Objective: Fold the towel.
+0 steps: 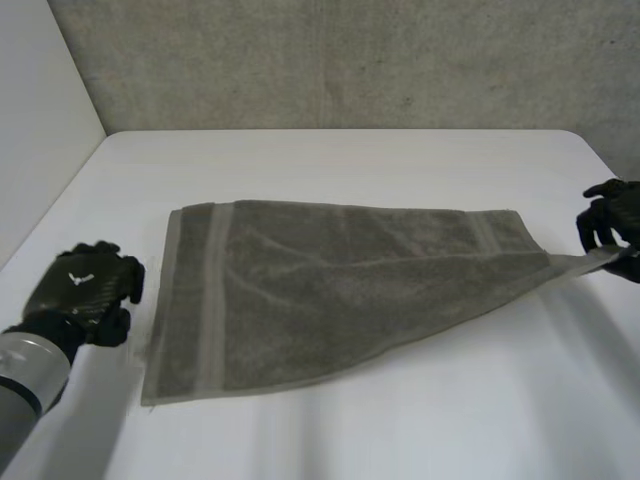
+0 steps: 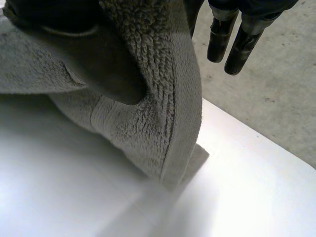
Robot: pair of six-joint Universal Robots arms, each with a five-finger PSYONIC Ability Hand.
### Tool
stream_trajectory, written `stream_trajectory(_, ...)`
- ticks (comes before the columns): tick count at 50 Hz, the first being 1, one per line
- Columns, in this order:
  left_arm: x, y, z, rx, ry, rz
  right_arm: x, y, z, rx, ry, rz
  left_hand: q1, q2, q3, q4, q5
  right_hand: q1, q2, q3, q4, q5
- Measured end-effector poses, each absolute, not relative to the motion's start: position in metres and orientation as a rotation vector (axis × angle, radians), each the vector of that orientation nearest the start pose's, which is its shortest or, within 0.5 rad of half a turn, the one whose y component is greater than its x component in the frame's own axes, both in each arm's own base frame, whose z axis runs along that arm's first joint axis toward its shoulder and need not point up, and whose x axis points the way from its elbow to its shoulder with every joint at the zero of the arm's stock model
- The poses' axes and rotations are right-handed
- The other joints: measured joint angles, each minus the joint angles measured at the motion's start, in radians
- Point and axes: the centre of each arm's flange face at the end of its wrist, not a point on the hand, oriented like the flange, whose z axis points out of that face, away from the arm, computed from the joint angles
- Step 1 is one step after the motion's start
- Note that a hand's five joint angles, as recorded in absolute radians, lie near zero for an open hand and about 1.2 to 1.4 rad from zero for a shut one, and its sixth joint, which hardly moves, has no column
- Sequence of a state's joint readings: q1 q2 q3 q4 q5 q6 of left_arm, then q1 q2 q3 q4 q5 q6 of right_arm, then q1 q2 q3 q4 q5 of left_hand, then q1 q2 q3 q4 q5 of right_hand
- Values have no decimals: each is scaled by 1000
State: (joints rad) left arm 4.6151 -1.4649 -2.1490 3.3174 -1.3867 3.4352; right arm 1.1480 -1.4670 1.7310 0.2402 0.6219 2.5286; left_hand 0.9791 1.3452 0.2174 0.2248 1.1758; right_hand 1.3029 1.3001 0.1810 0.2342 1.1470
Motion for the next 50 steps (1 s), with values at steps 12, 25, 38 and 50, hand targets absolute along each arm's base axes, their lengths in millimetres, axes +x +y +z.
stream_trajectory(12, -158, -213, 212, 618, 2480, -1988, 70, -281, 234, -965, 2233, -1623, 0, -12, 0, 0, -13, 0, 0, 0, 0, 0)
stream_trajectory(25, -172, -200, 155, 803, 2747, -1758, 81, -274, 227, -993, 2183, -1530, -365, -739, 0, 0, -771, 0, 0, 0, 0, 0)
stream_trajectory(38, -175, -193, 141, 1140, 2530, -1700, 88, -275, 222, -1010, 2145, -1513, -331, -697, 0, 0, -696, 0, 0, 0, 0, 0)
stream_trajectory(50, -172, -192, 137, 1215, 2518, -1698, 86, -277, 220, -1005, 2148, -1510, -336, -703, 0, 0, -726, 0, 0, 0, 0, 0)
